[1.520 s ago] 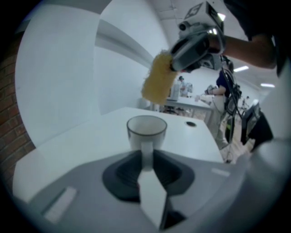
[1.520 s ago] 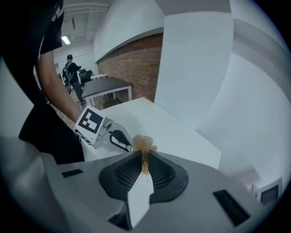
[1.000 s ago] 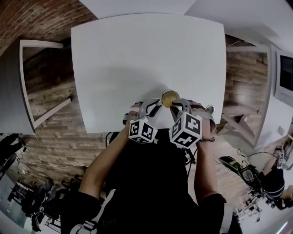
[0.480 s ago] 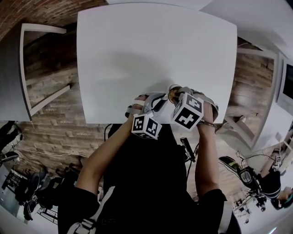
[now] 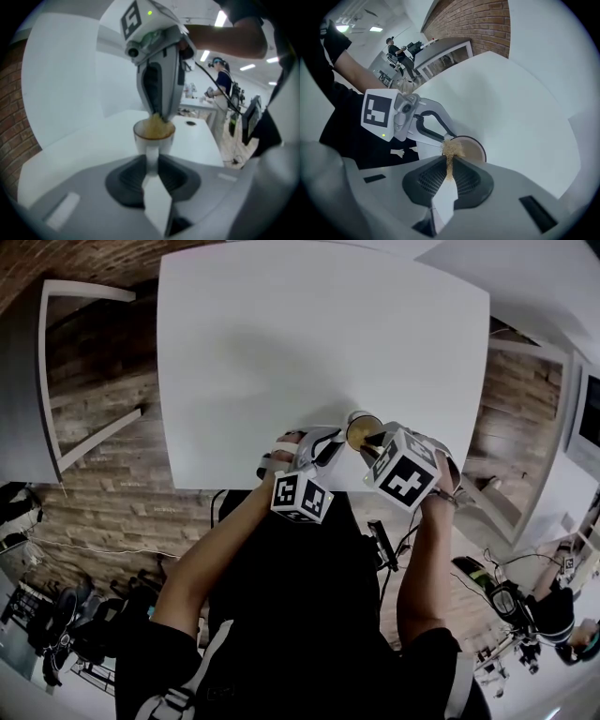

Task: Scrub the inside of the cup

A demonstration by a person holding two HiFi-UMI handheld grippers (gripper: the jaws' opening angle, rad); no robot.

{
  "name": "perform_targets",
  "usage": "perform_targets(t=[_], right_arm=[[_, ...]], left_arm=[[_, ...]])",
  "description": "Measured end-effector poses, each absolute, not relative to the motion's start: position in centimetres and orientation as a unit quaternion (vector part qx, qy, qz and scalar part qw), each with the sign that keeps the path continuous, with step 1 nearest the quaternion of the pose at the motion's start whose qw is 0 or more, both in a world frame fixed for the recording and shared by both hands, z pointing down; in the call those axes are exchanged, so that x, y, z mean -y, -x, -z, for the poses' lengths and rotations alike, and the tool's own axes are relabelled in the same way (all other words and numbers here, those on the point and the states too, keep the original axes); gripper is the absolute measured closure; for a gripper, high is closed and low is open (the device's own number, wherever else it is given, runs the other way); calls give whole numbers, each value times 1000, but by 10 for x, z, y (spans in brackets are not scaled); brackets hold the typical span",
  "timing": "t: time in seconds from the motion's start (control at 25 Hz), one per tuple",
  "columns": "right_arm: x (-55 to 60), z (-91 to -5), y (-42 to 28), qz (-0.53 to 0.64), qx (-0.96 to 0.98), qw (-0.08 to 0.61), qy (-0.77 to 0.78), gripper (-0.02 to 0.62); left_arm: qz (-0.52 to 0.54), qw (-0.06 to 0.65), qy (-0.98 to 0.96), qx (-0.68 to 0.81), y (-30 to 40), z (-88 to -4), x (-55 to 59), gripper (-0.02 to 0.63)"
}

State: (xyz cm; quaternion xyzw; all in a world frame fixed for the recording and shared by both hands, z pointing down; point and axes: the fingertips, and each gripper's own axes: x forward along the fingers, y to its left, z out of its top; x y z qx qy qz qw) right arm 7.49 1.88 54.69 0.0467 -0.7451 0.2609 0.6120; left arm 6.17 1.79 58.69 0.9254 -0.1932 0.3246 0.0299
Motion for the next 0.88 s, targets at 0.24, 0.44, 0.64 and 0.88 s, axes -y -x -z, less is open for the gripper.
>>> perform_targets(t=[0.24,0.44,0.64,0.88], right_arm=[[-10,-574,-68,-268,742,606,-103,556],[1,-565,-70,-223,760,573,-210,555],[15,-523,-83,-201,765,515,-330,556],[19,-554,-83,-203,751,535,-330,557]], left_arm=[[-325,25,-926,191,-58,-589,-19,531],[-327,28,-925,193,-55,-588,-20,531],[-325,31,-925,194,-57,-589,-19,531],[-326,34,-924,196,-61,-590,-16,531]])
